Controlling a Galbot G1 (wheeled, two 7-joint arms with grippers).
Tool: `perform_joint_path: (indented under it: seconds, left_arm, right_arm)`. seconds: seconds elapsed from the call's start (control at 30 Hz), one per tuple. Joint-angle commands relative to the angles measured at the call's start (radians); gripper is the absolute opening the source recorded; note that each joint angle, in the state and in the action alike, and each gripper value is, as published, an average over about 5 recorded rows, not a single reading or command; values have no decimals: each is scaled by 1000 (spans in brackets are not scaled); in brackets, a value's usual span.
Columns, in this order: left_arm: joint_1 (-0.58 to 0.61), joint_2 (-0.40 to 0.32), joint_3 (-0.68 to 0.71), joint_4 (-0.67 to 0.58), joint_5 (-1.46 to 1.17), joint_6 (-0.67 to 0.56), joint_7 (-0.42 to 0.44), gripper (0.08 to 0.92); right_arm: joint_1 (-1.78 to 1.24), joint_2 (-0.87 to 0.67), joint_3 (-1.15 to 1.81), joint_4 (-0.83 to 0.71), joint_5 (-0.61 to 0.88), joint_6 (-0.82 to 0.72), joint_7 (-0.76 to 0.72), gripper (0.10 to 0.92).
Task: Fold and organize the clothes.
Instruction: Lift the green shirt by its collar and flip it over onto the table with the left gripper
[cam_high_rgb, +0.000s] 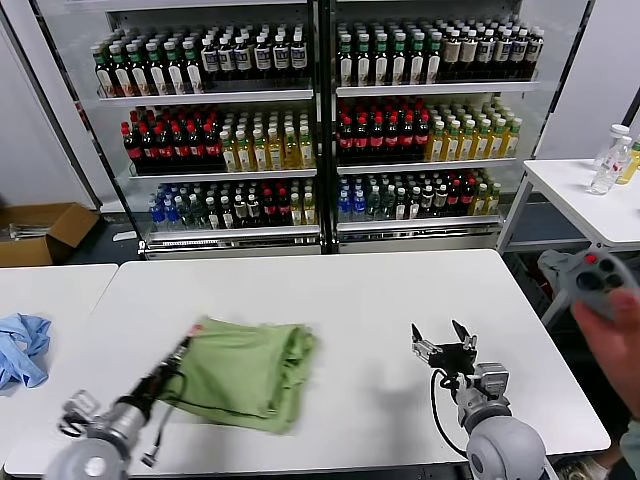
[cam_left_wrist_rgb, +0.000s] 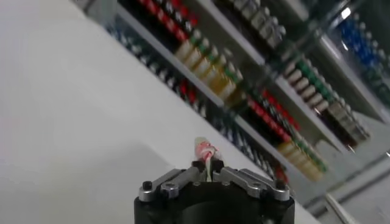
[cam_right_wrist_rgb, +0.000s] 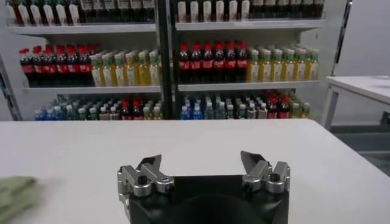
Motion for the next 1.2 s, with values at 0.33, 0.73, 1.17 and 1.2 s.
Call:
perform_joint_path:
  seconds: [0.33, 0.73, 1.17, 1.2]
  left_arm:
    - [-26, -78, 206, -296, 188, -2, -66, 106]
    - [-129, -386, 708, -116, 248, -30, -111, 106]
    - [-245, -390, 808, 102, 209, -93, -115, 106]
    - [-252, -390, 809, 113, 211, -97, -113, 106]
  right_arm:
    - [-17, 4, 0, 35, 2, 1, -1, 823]
    - [-44, -33, 43, 96, 19, -2, 0, 823]
    - [-42, -64, 69, 94, 29, 1, -1, 823]
    - [-40, -64, 69, 92, 29, 1, -1, 823]
